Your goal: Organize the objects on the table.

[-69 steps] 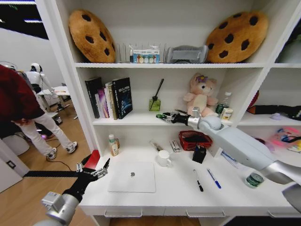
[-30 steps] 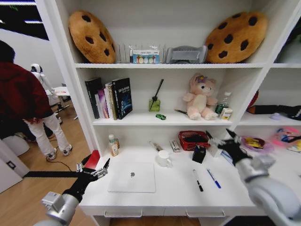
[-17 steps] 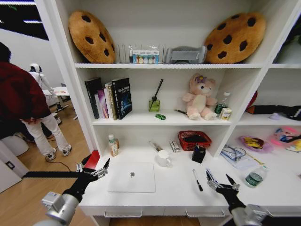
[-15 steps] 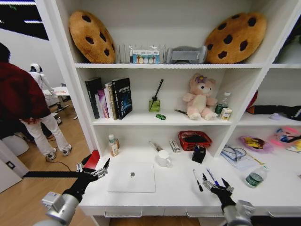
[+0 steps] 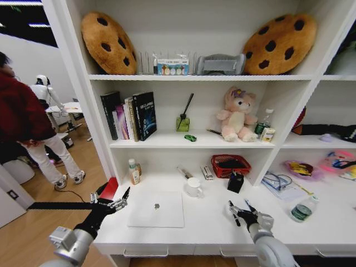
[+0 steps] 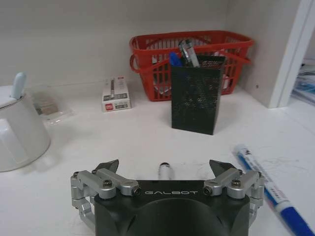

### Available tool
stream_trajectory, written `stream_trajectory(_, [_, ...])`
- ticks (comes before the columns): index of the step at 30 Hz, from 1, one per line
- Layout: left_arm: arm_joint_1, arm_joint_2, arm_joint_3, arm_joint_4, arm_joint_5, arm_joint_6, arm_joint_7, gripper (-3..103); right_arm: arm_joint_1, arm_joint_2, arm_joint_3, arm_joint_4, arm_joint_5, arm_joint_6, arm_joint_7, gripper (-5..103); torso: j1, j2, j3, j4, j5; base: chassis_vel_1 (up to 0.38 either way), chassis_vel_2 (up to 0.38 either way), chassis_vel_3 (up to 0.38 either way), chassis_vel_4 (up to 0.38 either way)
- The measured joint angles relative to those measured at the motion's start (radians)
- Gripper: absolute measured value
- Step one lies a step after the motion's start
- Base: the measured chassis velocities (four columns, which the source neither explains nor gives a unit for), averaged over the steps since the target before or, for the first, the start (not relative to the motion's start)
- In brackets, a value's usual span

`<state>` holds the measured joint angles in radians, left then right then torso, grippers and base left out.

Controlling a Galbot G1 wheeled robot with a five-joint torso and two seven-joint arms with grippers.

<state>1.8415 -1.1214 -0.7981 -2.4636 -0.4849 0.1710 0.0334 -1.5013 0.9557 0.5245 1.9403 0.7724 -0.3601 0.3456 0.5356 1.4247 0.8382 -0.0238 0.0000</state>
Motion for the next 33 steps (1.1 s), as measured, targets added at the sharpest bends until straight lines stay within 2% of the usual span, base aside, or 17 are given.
stream_trajectory(8, [0.0,0.0,0.0,0.0,0.0,0.0,0.0,100,0.095,-0.027,-0.075,-0.067,0.064,-0.017,-0.013,101,0.0,0.0,0.0,0.0002,0.0,0.0,0.0,0.0,0.0])
stream_trajectory(15, [0.0,0.0,0.0,0.0,0.0,0.0,0.0,100,0.11,-0.022,-0.096,-0.089,0.071,-0.016,-0.022,96,0.0,0.0,0.0,-0.0001,0.0,0.0,0.0,0.0,0.0])
stream_trajectory(17, [0.0,0.0,0.0,0.0,0.0,0.0,0.0,100,0.11,-0.021,-0.096,-0.089,0.072,-0.014,-0.025,88,0.0,0.0,0.0,0.0,-0.0003,0.0,0.0,0.0,0.0])
stream_trajectory(18, [0.0,0.0,0.0,0.0,0.0,0.0,0.0,100,0.11,-0.021,-0.096,-0.089,0.072,-0.014,-0.025,88,0.0,0.0,0.0,0.0,-0.0003,0.0,0.0,0.0,0.0])
stream_trajectory(20, [0.0,0.0,0.0,0.0,0.0,0.0,0.0,100,0.103,-0.02,-0.089,-0.089,0.072,-0.013,-0.032,77,0.0,0.0,0.0,0.0,-0.0003,0.0,0.0,0.0,0.0])
stream_trajectory(21, [0.0,0.0,0.0,0.0,0.0,0.0,0.0,100,0.103,-0.02,-0.089,-0.089,0.072,-0.013,-0.032,77,0.0,0.0,0.0,0.0,-0.0003,0.0,0.0,0.0,0.0])
stream_trajectory(24, [0.0,0.0,0.0,0.0,0.0,0.0,0.0,100,0.097,-0.02,-0.083,-0.093,0.068,-0.007,-0.036,61,0.0,0.0,0.0,0.0,-0.0003,0.0,0.0,0.0,0.0])
stream_trajectory(25, [0.0,0.0,0.0,0.0,0.0,0.0,0.0,100,0.097,-0.02,-0.083,-0.093,0.068,-0.007,-0.036,61,0.0,0.0,0.0,0.0,-0.0003,0.0,0.0,0.0,0.0])
stream_trajectory(27, [0.0,0.0,0.0,0.0,0.0,0.0,0.0,100,0.086,-0.016,-0.074,-0.089,0.068,-0.007,-0.032,50,0.0,0.0,0.0,0.0002,-0.0002,0.0,0.0,0.0,0.0])
stream_trajectory(28, [0.0,0.0,0.0,0.0,0.0,0.0,0.0,100,0.086,-0.016,-0.074,-0.089,0.068,-0.007,-0.032,50,0.0,0.0,0.0,0.0002,-0.0002,0.0,0.0,0.0,0.0])
stream_trajectory(30, [0.0,0.0,0.0,0.0,0.0,0.0,0.0,100,0.064,-0.01,-0.062,-0.081,0.064,-0.003,-0.032,39,0.0,0.0,0.0,0.0001,-0.0003,0.0,0.0,0.0,0.0])
stream_trajectory(31, [0.0,0.0,0.0,0.0,0.0,0.0,0.0,100,0.064,-0.01,-0.062,-0.081,0.064,-0.003,-0.032,39,0.0,0.0,0.0,0.0001,-0.0003,0.0,0.0,0.0,0.0])
stream_trajectory(33, [0.0,0.0,0.0,0.0,0.0,0.0,0.0,100,0.046,-0.004,-0.048,-0.076,0.061,-0.001,-0.034,27,0.0,0.0,0.0,0.0001,-0.0003,0.0,0.0,0.0,0.0])
